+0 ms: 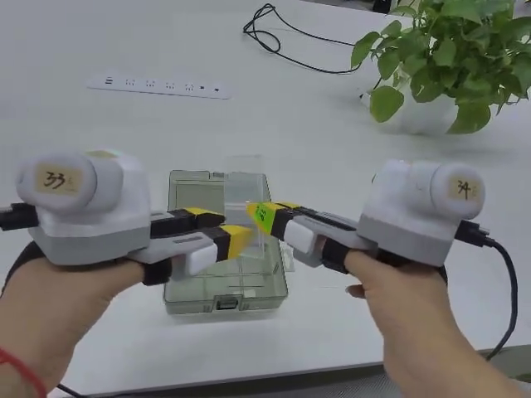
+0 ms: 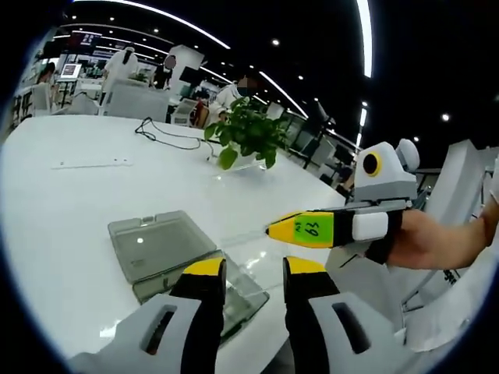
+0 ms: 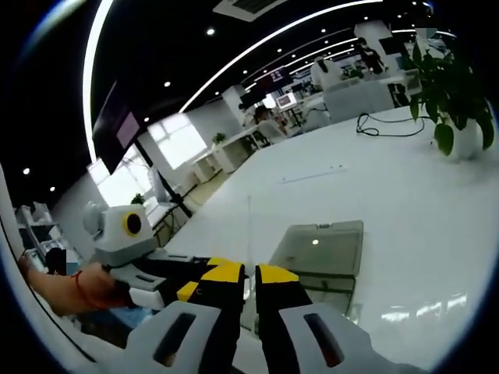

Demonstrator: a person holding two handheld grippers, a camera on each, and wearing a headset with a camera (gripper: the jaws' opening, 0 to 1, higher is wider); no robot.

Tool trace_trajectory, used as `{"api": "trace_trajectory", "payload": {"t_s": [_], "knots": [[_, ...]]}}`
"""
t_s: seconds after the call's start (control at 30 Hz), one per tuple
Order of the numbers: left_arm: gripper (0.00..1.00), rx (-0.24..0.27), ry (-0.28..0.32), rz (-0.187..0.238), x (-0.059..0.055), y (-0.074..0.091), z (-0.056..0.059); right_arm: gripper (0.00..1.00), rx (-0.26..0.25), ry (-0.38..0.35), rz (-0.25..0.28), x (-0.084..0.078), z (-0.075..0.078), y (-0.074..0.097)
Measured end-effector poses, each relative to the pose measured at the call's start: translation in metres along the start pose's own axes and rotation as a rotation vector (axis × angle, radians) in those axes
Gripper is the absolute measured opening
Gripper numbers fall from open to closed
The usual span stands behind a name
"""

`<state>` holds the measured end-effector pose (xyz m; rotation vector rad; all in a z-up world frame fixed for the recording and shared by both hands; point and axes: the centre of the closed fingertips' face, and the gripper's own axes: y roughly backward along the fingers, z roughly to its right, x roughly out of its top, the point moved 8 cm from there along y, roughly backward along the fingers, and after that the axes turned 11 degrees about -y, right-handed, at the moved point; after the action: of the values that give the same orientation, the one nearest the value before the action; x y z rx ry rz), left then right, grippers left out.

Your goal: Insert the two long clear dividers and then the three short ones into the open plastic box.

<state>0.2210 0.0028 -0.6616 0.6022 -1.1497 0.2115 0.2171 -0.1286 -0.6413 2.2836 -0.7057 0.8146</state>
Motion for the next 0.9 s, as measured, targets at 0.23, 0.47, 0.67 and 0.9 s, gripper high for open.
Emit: {"api": "trace_trajectory", "payload": {"t_s": [0.23, 0.47, 0.67, 0.9], "knots": [[0.34, -0.013, -0.044, -0.004, -0.002, 0.003, 0.001, 0.07, -0.01, 0.024, -0.014, 0.0, 0.0, 0.0], [0.4, -0.011, -0.08, -0.03, -0.01, 0.016, -0.009, 0.07, -0.041, 0.05, -0.015, 0.004, 0.005, 0.003], [0.48, -0.009, -0.116, -0.039, -0.016, 0.029, -0.016, 0.07, -0.092, 0.063, -0.039, 0.008, 0.012, 0.003], [0.57, -0.007, -0.145, -0.042, -0.023, 0.043, -0.024, 0.07, -0.153, 0.055, -0.069, 0.009, 0.019, 0.001]]}}
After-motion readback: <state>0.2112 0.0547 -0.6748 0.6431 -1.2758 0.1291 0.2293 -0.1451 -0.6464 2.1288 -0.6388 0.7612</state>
